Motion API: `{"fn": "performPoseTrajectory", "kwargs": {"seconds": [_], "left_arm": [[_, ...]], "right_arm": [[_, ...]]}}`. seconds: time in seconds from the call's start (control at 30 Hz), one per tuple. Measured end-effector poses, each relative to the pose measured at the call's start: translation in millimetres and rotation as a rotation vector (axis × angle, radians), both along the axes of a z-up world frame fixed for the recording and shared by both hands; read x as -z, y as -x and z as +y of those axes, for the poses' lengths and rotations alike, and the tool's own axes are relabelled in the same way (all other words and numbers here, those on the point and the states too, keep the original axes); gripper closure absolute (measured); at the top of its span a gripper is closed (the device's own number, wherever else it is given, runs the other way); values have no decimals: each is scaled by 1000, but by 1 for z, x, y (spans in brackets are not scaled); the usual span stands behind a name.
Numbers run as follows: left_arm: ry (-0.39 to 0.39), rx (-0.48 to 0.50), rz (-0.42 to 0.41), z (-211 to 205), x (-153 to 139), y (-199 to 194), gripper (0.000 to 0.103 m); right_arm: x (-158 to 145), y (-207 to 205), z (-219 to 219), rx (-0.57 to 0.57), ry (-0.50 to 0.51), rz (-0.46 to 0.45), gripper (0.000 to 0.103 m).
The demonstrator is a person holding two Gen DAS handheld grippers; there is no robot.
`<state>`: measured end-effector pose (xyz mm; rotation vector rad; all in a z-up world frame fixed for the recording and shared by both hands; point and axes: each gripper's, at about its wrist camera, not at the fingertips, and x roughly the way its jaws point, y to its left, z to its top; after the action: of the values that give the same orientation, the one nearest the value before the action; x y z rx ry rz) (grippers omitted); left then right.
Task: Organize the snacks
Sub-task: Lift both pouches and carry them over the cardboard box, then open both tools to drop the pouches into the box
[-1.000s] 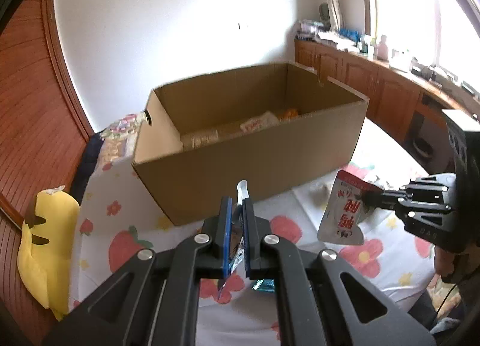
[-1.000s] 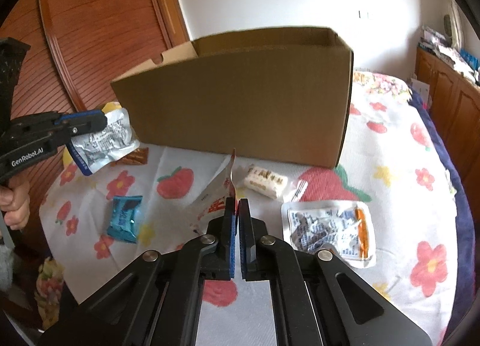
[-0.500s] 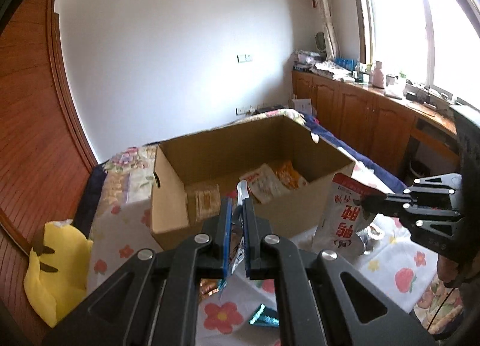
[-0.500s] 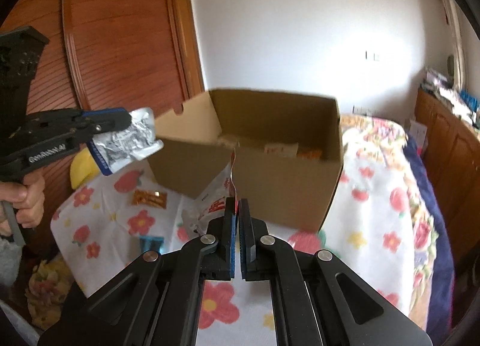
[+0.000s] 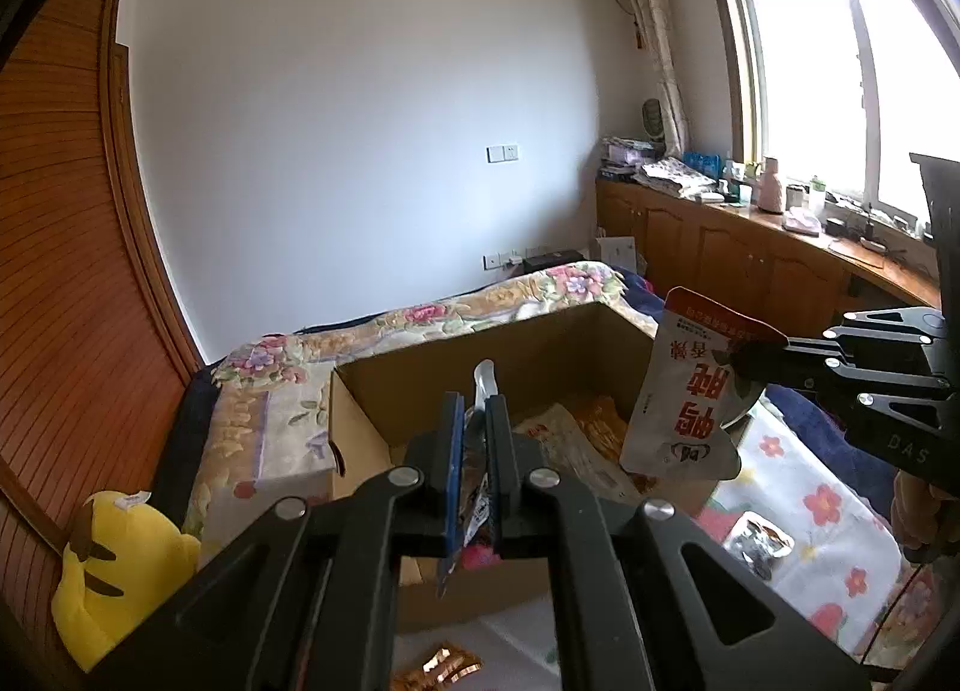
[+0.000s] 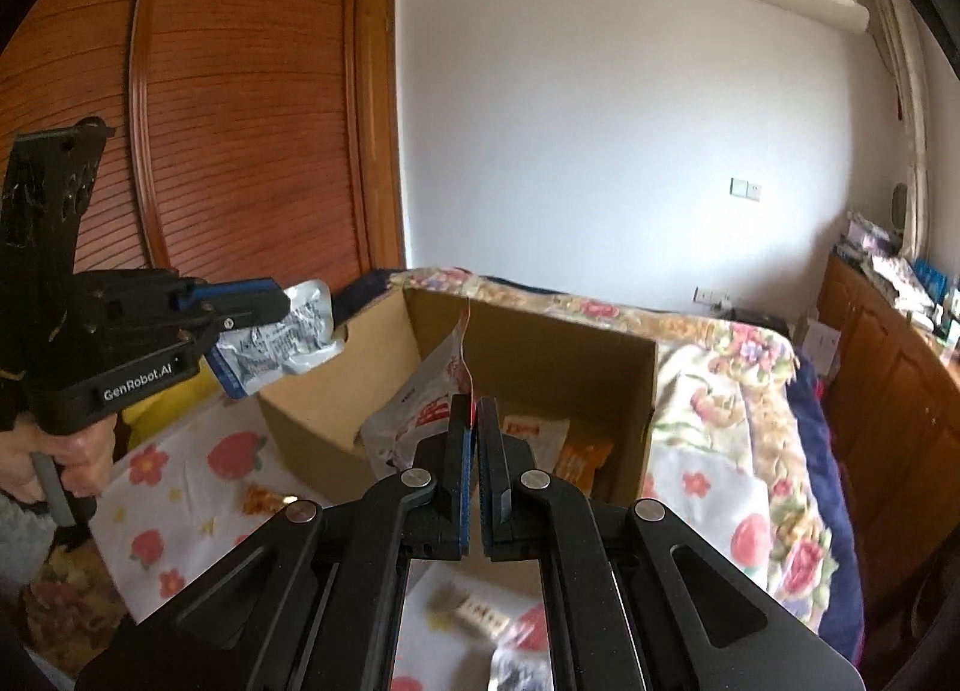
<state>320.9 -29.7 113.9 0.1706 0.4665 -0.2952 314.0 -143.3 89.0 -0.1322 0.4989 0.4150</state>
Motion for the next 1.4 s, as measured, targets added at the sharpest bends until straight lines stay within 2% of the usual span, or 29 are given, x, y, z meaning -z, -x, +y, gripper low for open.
{"fn": "performPoseTrajectory", "kwargs": {"seconds": [0.33, 0.63, 0.9, 1.3, 1.4], "left_arm": [[31, -18, 5, 10, 11, -43, 99], [37, -20, 67, 7, 46, -70, 99], [26, -13, 102, 0, 65, -77, 99], [3, -8, 138, -7, 79, -80, 97], [22, -4, 144, -5, 79, -80, 90]], "right_arm": [[7, -41, 5, 0, -1, 18, 103], [39, -72, 10, 14, 23, 70, 103], [62, -85, 8, 39, 36, 117, 103], [75, -93, 9, 46, 59, 162, 103], [78, -96, 10, 43, 62, 177, 101]]}}
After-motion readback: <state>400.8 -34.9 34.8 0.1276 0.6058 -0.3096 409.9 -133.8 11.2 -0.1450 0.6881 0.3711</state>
